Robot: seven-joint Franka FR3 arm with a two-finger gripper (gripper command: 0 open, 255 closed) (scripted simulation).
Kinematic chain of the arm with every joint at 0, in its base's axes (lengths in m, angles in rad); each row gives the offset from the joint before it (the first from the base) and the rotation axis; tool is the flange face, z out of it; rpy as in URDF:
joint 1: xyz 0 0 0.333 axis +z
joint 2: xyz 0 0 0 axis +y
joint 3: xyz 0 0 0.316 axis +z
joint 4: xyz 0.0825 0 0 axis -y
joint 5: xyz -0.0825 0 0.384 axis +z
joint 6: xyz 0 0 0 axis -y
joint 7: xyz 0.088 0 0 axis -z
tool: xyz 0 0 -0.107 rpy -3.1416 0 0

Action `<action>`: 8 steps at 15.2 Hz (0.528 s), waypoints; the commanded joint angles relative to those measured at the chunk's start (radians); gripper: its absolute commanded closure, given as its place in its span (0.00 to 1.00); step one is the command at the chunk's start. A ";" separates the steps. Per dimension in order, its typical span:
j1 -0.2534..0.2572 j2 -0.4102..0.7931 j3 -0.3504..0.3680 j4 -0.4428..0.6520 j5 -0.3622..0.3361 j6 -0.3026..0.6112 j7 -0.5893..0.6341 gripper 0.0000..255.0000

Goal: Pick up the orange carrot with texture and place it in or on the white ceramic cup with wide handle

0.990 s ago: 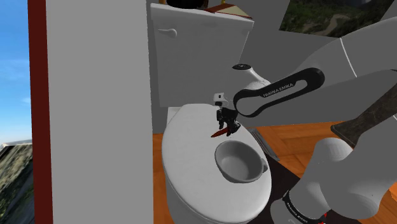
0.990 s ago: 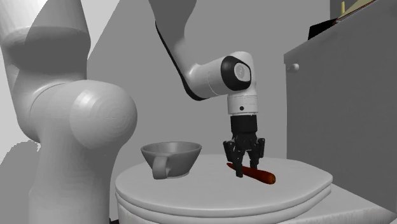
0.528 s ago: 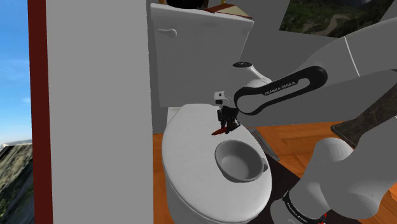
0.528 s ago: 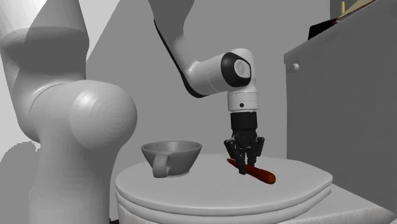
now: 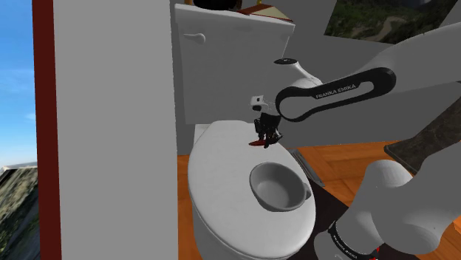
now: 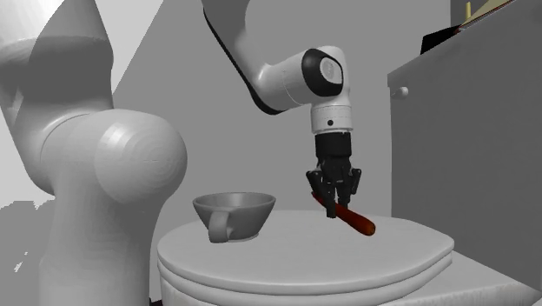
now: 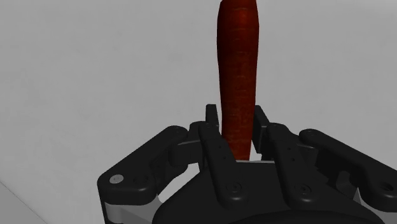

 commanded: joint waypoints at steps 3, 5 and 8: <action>0.000 -0.033 0.010 0.029 0.002 -0.063 -0.001 1.00; 0.000 -0.047 0.015 0.046 0.004 -0.093 -0.002 1.00; 0.000 -0.066 0.022 0.073 0.007 -0.139 -0.004 1.00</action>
